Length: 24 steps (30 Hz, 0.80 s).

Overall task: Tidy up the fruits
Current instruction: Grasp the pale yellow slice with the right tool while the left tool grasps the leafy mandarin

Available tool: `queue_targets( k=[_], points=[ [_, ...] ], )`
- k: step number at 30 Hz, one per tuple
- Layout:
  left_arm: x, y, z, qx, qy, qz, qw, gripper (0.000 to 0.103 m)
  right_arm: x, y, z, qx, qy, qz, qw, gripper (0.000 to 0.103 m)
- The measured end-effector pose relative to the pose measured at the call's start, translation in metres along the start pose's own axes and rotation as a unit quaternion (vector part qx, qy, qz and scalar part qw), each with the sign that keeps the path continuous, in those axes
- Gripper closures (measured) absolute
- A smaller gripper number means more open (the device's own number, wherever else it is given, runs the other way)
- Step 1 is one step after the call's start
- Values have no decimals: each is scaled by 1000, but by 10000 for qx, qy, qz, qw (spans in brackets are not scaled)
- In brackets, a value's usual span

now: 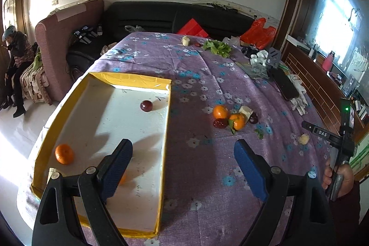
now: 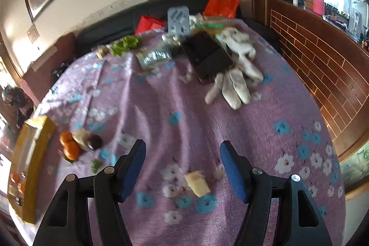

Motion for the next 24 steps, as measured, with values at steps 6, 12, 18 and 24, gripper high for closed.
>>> queue_targets(
  k=[6,12,18,24],
  points=[
    [-32,6,-54,-707,-273,9,9971,25,-22,-27,-8,145,-259,241,9993,46],
    [-77,11,-103,-1361,-461,85,9896,26,-26,-32,-14,112,-196,304,9993,77],
    [-130,13,-127,-1863,-440,326,9810,26,-26,-33,-18,-104,-6,278,9996,78],
    [-165,11,-133,-2112,-342,555,9753,29,-22,-31,-17,-203,79,233,9995,78]
  ],
)
Point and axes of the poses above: each gripper's, at about its wrist camera, not at the fingertips, and x roughly against the way its jaws point, z to its left, y to its top, the point moved 8 cm from there along -x, roughly the way its jaws point, and after that the axes turned 1 degree about -z, right-handed, at the moved point
